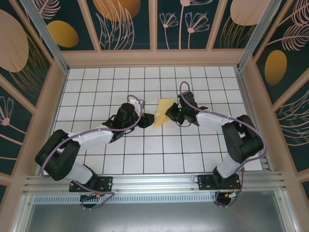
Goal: Fold a paper plane with a square sheet of paper (pick it up from the middle)
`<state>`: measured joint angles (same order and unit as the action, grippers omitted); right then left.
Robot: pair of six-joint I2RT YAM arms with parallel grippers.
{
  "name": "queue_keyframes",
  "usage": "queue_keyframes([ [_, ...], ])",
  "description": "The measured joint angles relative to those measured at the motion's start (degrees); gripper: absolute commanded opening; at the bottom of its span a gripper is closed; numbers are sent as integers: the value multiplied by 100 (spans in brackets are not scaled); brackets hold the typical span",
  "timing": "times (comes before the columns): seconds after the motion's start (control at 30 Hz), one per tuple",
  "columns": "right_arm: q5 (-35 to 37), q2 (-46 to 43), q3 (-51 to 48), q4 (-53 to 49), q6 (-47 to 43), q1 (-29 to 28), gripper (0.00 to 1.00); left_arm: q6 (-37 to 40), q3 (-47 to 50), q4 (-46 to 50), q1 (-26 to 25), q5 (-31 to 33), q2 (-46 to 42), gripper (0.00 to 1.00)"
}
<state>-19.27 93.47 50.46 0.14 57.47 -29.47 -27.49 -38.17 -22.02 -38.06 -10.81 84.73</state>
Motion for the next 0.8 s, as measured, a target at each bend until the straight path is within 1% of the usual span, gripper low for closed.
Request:
queue_keyframes([
  [0.13, 63, 0, 0, -98, 267, -63, 0, 468, 140, -522, -42, -87, 146, 66],
  [0.2, 61, 4, 4, -107, 396, -87, 0, 682, 149, -723, -70, -98, 293, 65],
  [0.3, 44, 46, 24, -118, 577, -101, 0, 1045, 120, -828, -118, -96, 616, 59],
  [0.43, -26, 175, 140, -192, 767, -101, 0, 1497, 44, -822, -212, -127, 1025, 55],
  [0.63, -153, 337, 275, -308, 911, -101, 0, 1851, 0, -1126, -245, -378, 1292, 52],
  [0.8, -308, 448, 354, -385, 944, -101, 0, 2059, -116, -1285, -245, -498, 1613, 44],
])
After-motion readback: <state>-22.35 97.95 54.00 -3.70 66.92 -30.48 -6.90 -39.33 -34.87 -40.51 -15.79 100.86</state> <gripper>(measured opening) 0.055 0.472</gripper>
